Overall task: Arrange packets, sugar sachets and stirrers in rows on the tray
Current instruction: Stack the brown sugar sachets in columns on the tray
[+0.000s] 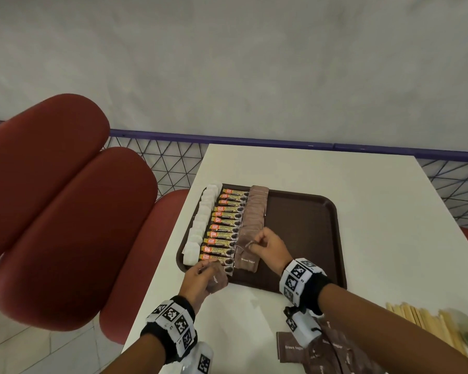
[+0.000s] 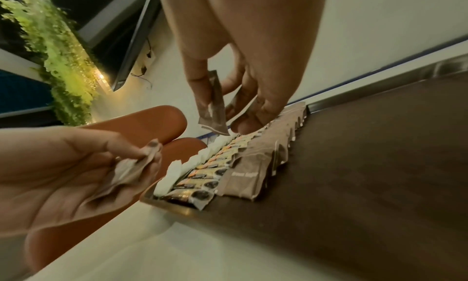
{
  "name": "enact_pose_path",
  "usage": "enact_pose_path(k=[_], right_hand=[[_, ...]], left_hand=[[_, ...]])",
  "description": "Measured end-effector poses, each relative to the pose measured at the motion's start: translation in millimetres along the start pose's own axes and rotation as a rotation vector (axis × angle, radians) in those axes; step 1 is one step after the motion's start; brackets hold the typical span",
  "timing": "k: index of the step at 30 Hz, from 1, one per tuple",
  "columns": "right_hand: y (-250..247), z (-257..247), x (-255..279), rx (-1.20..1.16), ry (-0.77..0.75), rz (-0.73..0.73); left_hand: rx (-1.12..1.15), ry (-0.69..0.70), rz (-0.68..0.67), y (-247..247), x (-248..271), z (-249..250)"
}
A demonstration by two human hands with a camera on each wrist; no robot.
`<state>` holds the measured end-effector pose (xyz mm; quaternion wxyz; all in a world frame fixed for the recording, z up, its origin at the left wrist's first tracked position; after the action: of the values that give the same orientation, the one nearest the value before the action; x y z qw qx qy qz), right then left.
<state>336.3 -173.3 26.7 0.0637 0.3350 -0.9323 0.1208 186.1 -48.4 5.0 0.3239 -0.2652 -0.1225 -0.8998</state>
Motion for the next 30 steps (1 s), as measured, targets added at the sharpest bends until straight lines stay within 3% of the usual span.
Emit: enact_pose_path(k=[3, 8, 13, 18, 23, 30], right_hand=[[-10, -4, -4, 0.131, -0.071, 0.026], [-4, 7, -10, 0.532, -0.099, -0.208], [14, 14, -12, 0.694, -0.135, -0.285], [25, 18, -16, 0.876, -0.15, -0.251], [30, 23, -17, 1.055, -0.265, -0.215], [28, 15, -10, 1.066, -0.334, -0.127]], left_hand=[[-0.037, 0.036, 0.026, -4, 2, 2], [-0.075, 0.111, 0.09, -11, 3, 5], [-0.043, 0.145, 0.172, -17, 2, 5], [-0.03, 0.136, 0.22, -26, 2, 4], [-0.021, 0.087, 0.251, -34, 1, 1], [0.019, 0.072, 0.19, -29, 2, 5]])
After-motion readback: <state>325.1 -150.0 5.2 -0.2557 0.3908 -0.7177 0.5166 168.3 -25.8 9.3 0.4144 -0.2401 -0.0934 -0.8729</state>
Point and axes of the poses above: each hand's wrist, its own x-axis away from the middle knuckle, its own y-axis out of the palm, z = x × y, the point moved 2 cm from there along -x, towards the middle knuckle, and after that the axes turned 8 degrees about -x, right-handed, at the moved point
